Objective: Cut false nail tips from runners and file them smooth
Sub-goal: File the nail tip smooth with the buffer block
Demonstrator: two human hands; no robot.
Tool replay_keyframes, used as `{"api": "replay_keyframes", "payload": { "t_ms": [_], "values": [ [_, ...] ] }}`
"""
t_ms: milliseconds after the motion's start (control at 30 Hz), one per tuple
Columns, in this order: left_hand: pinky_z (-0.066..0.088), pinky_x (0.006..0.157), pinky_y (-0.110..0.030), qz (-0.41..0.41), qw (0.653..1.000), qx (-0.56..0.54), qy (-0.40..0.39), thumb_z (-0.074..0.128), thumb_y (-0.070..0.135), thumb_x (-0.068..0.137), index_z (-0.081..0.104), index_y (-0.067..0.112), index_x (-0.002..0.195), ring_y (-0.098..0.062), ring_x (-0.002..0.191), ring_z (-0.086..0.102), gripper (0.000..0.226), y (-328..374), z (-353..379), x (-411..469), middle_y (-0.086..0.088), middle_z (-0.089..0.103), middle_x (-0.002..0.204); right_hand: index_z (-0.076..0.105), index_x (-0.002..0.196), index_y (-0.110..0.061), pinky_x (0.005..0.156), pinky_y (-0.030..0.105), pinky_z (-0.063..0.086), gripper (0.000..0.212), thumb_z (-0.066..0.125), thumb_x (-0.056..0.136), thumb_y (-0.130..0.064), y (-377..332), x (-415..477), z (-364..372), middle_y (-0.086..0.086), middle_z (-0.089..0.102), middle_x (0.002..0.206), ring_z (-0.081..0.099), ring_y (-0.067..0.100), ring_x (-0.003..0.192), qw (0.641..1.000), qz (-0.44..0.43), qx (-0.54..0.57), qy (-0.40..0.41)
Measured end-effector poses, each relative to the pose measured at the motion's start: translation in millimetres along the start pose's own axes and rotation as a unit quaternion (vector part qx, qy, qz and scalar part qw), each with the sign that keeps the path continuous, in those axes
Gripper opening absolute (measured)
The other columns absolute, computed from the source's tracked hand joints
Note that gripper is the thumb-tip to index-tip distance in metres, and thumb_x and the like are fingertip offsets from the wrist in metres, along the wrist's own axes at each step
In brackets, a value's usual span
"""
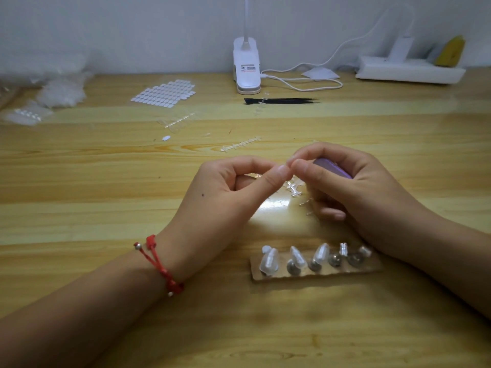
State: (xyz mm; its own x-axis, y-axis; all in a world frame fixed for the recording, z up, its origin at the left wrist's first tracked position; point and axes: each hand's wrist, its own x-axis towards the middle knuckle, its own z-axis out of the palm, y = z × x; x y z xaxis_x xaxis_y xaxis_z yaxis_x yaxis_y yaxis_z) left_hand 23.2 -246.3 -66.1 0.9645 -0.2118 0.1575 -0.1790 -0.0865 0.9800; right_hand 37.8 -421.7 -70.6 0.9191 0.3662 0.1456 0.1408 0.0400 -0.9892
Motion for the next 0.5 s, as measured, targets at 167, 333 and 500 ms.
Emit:
{"api": "replay_keyframes", "payload": {
  "t_ms": [167,333,500],
  "values": [
    [0.020,0.040,-0.011,0.037,0.998,0.044,-0.006,0.066,0.033,0.078,0.068,0.015,0.079,-0.004,0.038,0.021,0.018,-3.0,0.9,-1.5,0.010,0.026,0.044,0.069,0.072,-0.024,0.036,0.015,0.029,0.014,0.067,0.078,-0.036,-2.3,1.3,-0.9,0.000,0.036,0.063,0.028,0.007,0.049,0.999,0.051,0.010,-0.008],
    [0.024,0.047,-0.013,0.142,0.978,0.152,-0.003,0.069,0.033,0.082,0.065,0.022,0.098,-0.006,0.044,0.024,0.019,0.1,-3.7,-0.2,0.009,0.027,0.050,0.068,0.067,-0.024,0.035,0.014,0.029,0.020,0.062,0.085,-0.030,-6.3,1.9,-3.0,-0.006,0.046,0.064,0.029,0.007,0.049,0.995,0.073,0.014,-0.060],
    [0.023,0.046,-0.016,0.160,0.970,0.182,0.009,0.073,0.031,0.078,0.070,0.023,0.094,-0.006,0.047,0.023,0.018,2.3,-5.6,-1.1,0.007,0.028,0.057,0.070,0.070,-0.022,0.035,0.013,0.029,0.018,0.060,0.083,-0.029,-6.1,1.8,-4.0,-0.009,0.046,0.061,0.029,0.006,0.048,0.994,0.080,-0.006,-0.069]
  ]
}}
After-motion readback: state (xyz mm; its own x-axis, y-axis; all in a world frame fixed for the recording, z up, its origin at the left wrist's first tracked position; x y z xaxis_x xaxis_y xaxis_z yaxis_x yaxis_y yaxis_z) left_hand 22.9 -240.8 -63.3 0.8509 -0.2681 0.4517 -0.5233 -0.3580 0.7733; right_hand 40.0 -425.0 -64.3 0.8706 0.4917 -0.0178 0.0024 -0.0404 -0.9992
